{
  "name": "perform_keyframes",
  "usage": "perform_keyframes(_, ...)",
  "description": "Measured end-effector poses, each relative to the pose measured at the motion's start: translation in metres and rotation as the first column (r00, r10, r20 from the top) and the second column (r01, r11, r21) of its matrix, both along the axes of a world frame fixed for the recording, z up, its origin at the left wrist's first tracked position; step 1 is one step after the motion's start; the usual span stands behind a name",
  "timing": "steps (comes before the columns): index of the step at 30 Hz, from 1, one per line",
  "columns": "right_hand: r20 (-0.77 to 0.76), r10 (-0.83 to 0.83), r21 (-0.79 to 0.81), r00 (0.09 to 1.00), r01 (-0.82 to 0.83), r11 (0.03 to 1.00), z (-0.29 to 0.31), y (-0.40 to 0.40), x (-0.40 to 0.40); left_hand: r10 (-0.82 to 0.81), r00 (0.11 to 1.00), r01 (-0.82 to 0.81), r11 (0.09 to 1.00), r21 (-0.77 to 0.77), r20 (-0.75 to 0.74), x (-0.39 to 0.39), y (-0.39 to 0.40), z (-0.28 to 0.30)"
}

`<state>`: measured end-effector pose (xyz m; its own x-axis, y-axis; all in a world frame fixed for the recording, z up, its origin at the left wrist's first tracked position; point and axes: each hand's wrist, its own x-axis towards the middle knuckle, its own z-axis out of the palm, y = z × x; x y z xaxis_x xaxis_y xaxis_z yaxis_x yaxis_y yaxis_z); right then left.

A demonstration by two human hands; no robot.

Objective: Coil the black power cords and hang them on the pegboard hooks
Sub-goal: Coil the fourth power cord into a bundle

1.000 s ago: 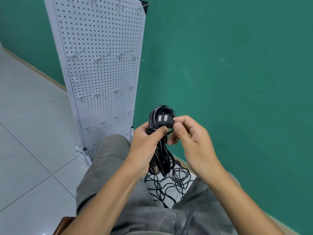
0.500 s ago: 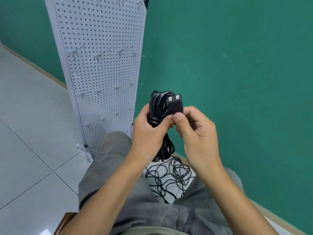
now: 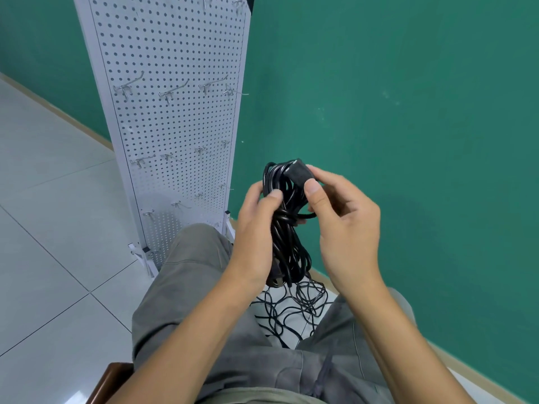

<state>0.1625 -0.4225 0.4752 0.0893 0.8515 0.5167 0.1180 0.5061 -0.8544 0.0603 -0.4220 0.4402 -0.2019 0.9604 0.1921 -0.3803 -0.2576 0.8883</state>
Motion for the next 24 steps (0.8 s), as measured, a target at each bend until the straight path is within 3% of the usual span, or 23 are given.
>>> perform_keyframes(6, 0.064, -0.08, 0.028, 0.995, 0.078, 0.997, -0.005, 0.003, 0.001, 0.023, 0.998, -0.026, 0.998, -0.049, -0.05, 0.001, -0.006, 0.006)
perform_keyframes(18, 0.259, -0.27, 0.139, 0.927, 0.241, 0.961, -0.018, 0.008, 0.0, 0.074, 0.997, -0.074, 0.997, 0.03, -0.01, 0.001, -0.004, 0.002)
perform_keyframes(24, 0.305, -0.248, 0.109, 0.92, 0.225, 0.968, -0.015, 0.011, -0.002, 0.085, 0.994, -0.08, 0.994, 0.077, -0.061, 0.0, -0.001, -0.005)
